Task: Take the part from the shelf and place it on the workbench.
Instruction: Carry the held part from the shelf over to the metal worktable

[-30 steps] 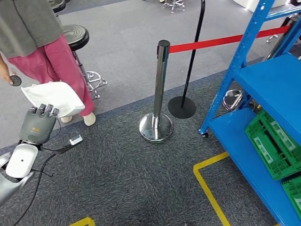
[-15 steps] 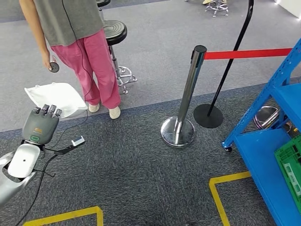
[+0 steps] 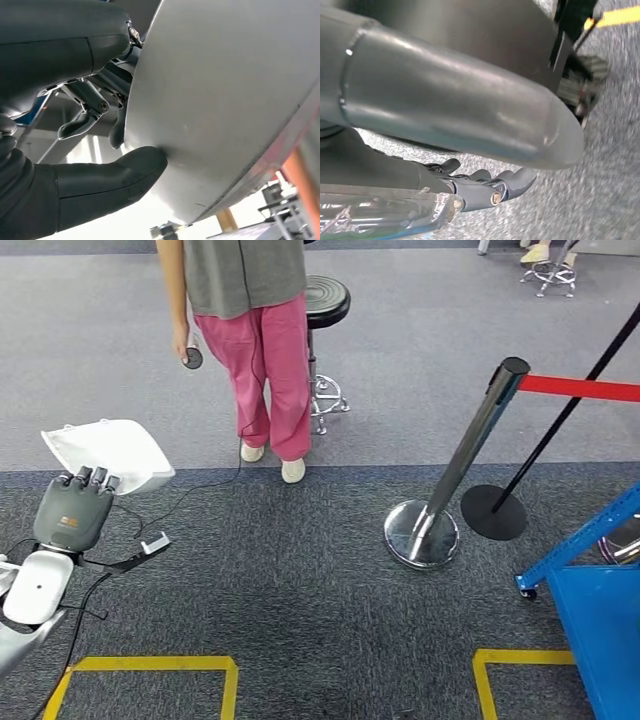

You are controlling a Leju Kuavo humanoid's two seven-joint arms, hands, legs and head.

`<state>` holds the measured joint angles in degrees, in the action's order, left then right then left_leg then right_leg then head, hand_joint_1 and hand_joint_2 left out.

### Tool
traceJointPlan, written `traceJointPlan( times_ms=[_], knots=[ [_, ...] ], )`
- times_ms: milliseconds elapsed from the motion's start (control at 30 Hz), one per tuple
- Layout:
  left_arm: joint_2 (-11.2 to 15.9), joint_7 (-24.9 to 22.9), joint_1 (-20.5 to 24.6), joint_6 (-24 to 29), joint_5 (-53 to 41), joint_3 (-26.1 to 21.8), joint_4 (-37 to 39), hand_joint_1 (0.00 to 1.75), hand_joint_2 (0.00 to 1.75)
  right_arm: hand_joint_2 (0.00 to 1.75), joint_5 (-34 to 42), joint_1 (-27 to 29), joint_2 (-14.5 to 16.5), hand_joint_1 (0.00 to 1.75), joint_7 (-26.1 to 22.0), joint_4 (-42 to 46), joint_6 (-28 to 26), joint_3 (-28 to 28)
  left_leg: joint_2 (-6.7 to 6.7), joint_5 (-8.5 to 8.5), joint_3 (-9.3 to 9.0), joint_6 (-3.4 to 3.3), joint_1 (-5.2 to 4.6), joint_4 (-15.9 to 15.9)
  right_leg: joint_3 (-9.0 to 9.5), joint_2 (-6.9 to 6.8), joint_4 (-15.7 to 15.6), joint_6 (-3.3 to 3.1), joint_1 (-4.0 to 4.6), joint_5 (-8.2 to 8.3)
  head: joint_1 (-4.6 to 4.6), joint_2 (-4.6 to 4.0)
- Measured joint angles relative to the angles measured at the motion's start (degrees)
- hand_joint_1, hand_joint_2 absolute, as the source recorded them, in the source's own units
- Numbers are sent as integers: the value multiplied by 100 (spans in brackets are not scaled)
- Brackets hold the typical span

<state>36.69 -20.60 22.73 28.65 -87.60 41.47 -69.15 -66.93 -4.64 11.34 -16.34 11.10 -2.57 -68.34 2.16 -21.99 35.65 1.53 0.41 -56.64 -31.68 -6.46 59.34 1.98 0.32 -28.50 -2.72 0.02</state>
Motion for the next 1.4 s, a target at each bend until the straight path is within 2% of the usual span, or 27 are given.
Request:
traceJointPlan(
  times_ms=[33,100,167,200,233,267,333,400,467,500,567,600,667,700,733,767,833,900,967,1000,1067,1133,1200,1233,1300,1333,1400],
  knots=[
    [22,18,-16,7,0,-36,-16,175,175,0,-3,-5,5,0,-3,0,-2,1,-67,4,-6,-39,12,7,-59,145,143,24,-15,-91,11,0],
    [43,66,-29,16,0,-96,-55,175,175,0,-8,-2,13,0,-2,0,-9,2,-210,2,-13,-99,21,12,-371,497,810,40,-29,-415,39,0],
    [38,121,-55,18,0,-121,-75,175,175,0,-9,11,14,0,15,0,-21,2,-379,-2,-14,-125,9,9,-788,619,1552,30,-26,-657,50,0],
    [38,140,-73,17,0,-128,-78,175,175,0,-9,15,14,0,22,0,-25,2,-469,-4,-16,-128,6,7,-901,635,1681,23,-26,-632,53,0],
    [38,152,-87,16,0,-137,-78,175,175,0,-9,17,14,0,25,0,-27,2,-560,-6,-20,-126,7,5,-906,650,1583,13,-29,-496,53,0],
    [38,158,-94,14,0,-150,-79,175,175,0,-9,15,14,0,25,0,-27,2,-648,-9,-26,-119,14,0,-794,695,1262,3,-35,-273,53,0],
    [37,164,-96,10,0,-183,-80,175,175,0,-9,10,16,0,25,-1,-27,2,-815,-21,-24,-76,31,-25,-469,983,466,-1,-80,120,51,0],
    [39,168,-102,8,0,-208,-88,175,175,0,-9,3,20,0,25,-3,-27,2,-959,-10,7,1,54,-35,-280,1180,79,-16,-95,241,47,0],
    [60,169,-130,8,0,-214,-95,175,175,0,-9,-9,26,0,25,-4,-28,2,-1071,25,39,85,90,-6,-243,1077,53,-80,-68,251,46,0],
    [75,169,-145,7,0,-216,-95,175,175,0,-9,-15,28,0,24,-4,-29,2,-1007,12,59,115,90,-22,-233,1012,35,-123,-62,265,41,0],
    [89,169,-146,8,0,-219,-99,175,175,0,-9,-14,33,0,22,-3,-29,2,-673,-185,220,150,64,-344,-214,864,-10,-198,-60,289,20,0],
    [86,169,-141,8,0,-220,-103,175,175,0,-9,-7,33,0,22,-2,-29,2,-475,-365,379,161,49,-683,-209,784,-18,-223,-49,287,9,1],
    [68,169,-150,8,0,-217,-110,175,175,0,-9,11,33,0,23,-2,-27,2,-322,-680,741,185,50,-1428,-208,613,-21,-246,-32,275,4,1],
    [61,169,-163,7,0,-216,-110,175,175,0,-9,16,33,0,23,-2,-27,2,-299,-715,835,192,52,-1622,-207,524,-20,-249,-29,268,2,1],
    [57,169,-174,7,0,-216,-110,175,175,0,-9,17,33,0,23,-2,-27,2,-282,-637,815,195,53,-1587,-203,438,-20,-247,-28,260,2,0],
    [57,169,-180,7,0,-217,-110,175,175,0,-9,16,34,0,23,-2,-27,2,-241,-475,679,194,51,-1334,-194,357,-20,-239,-28,249,1,0],
    [57,169,-168,7,0,-223,-111,175,175,0,-9,12,36,0,22,-2,-26,2,23,-140,229,169,23,-531,-161,209,-11,-197,-3,212,-3,1],
    [54,169,-155,8,0,-226,-116,175,175,0,-9,11,37,0,22,-2,-25,2,208,-26,-28,102,-14,-63,-119,80,-13,-141,37,170,3,1],
    [62,169,-160,8,0,-227,-121,175,175,0,-9,5,37,0,23,-2,-25,2,93,-31,-38,19,-25,-7,-67,-53,-43,-84,48,142,9,0],
    [73,169,-167,8,0,-229,-123,175,175,0,-9,0,38,0,23,-2,-25,3,20,-26,-43,-14,-16,5,-55,-32,-36,-47,41,119,7,0],
    [86,169,-158,7,0,-235,-130,175,175,0,-10,-10,38,0,22,-2,-24,5,-119,-10,-60,-85,17,27,-162,255,234,19,15,-48,33,1],
    [76,169,-147,7,0,-236,-138,175,175,0,-11,-5,38,0,22,-2,-26,6,-255,-9,-64,-130,27,29,-528,573,967,48,-2,-381,64,1],
    [57,169,-151,6,0,-226,-143,175,175,0,-11,8,38,0,23,-2,-28,6,-416,-13,-64,-144,20,26,-896,634,1599,50,-1,-564,74,1],
    [52,169,-153,5,0,-221,-143,175,175,0,-10,12,38,0,23,-2,-31,6,-503,-13,-65,-144,18,23,-953,640,1632,43,-1,-496,78,2],
    [47,168,-153,5,0,-217,-143,175,175,0,-6,9,38,0,25,-2,-45,6,-675,-14,-70,-133,29,14,-741,732,1046,26,-16,-84,78,1],
    [46,167,-151,6,0,-217,-143,175,175,0,-4,7,38,0,25,-3,-52,6,-757,-18,-65,-112,31,3,-562,892,630,22,-37,104,78,1],
    [46,166,-147,7,0,-216,-144,175,175,0,-3,2,40,0,26,-4,-55,6,-900,-15,-34,-50,45,-18,-301,1122,91,6,-66,286,74,0]
  ],
)
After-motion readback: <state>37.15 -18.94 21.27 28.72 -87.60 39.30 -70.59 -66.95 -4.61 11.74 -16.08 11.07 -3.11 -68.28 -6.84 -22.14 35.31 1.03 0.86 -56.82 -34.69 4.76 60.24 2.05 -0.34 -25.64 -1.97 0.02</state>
